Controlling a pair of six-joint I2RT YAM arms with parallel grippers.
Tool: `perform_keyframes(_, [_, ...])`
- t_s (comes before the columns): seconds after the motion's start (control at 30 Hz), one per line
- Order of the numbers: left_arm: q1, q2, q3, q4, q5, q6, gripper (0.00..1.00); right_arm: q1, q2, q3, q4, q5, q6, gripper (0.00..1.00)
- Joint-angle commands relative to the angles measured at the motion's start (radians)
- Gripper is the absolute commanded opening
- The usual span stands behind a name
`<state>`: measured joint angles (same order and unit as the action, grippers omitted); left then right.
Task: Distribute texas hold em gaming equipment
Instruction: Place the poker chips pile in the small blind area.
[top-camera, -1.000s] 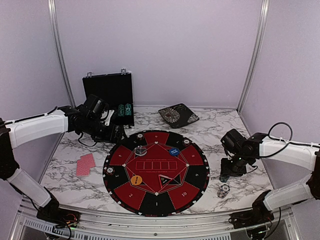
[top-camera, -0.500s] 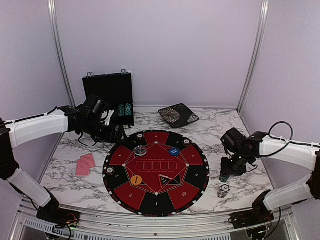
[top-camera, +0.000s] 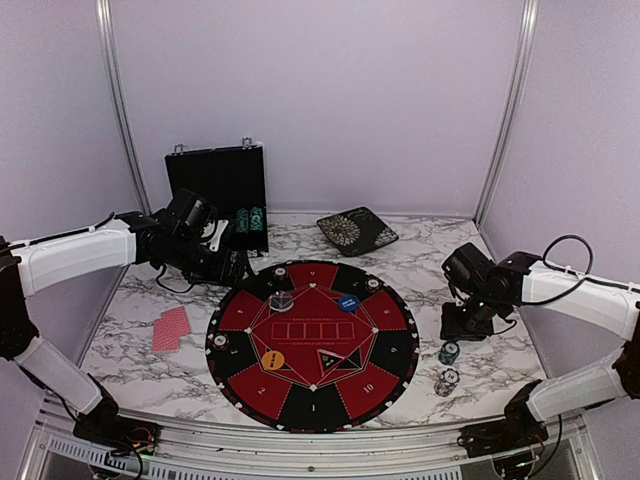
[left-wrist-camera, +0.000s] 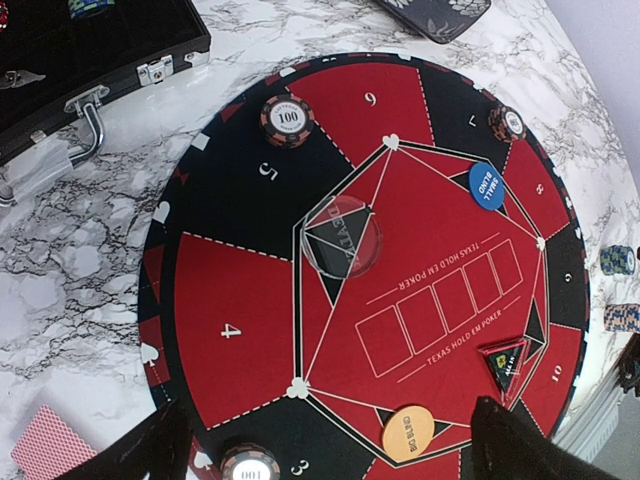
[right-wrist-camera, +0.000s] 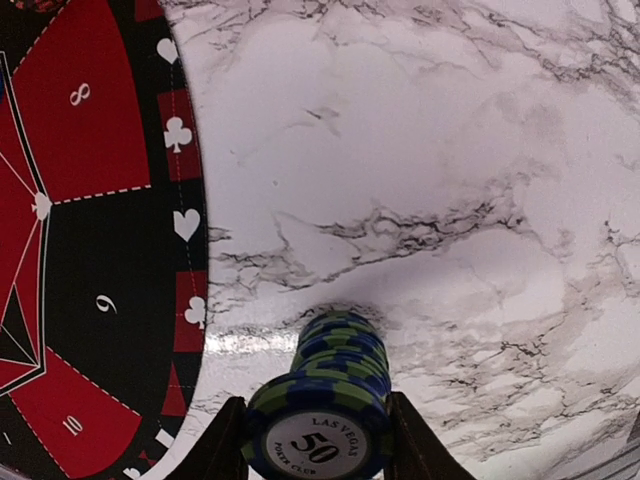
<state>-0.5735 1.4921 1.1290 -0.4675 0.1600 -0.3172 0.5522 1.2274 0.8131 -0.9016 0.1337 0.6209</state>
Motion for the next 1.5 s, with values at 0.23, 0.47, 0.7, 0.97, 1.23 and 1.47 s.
perform_keyframes(0.23, [0.011, 0.004, -0.011, 0.013, 0.012, 0.006, 0.99, 0.019, 0.138, 0.201, 0.022, 0.034, -0.072, 0.29])
perform_keyframes(0.47, [0.012, 0.008, -0.011, 0.012, 0.011, 0.006, 0.99, 0.03, 0.263, 0.292, 0.076, 0.028, -0.121, 0.28])
perform_keyframes(0.7, [0.017, 0.01, -0.011, 0.013, 0.01, 0.004, 0.99, 0.043, 0.401, 0.426, 0.097, 0.034, -0.181, 0.27])
perform_keyframes(0.97, [0.024, 0.014, -0.011, 0.012, 0.013, 0.004, 0.99, 0.052, 0.61, 0.666, 0.086, 0.047, -0.27, 0.26])
perform_keyframes(1.23, [0.039, 0.022, -0.011, 0.013, 0.026, 0.006, 0.99, 0.059, 0.817, 0.928, 0.055, 0.043, -0.365, 0.26])
perform_keyframes(1.47, [0.046, 0.024, -0.013, 0.016, 0.031, 0.006, 0.99, 0.061, 0.946, 1.094, 0.034, 0.047, -0.418, 0.25])
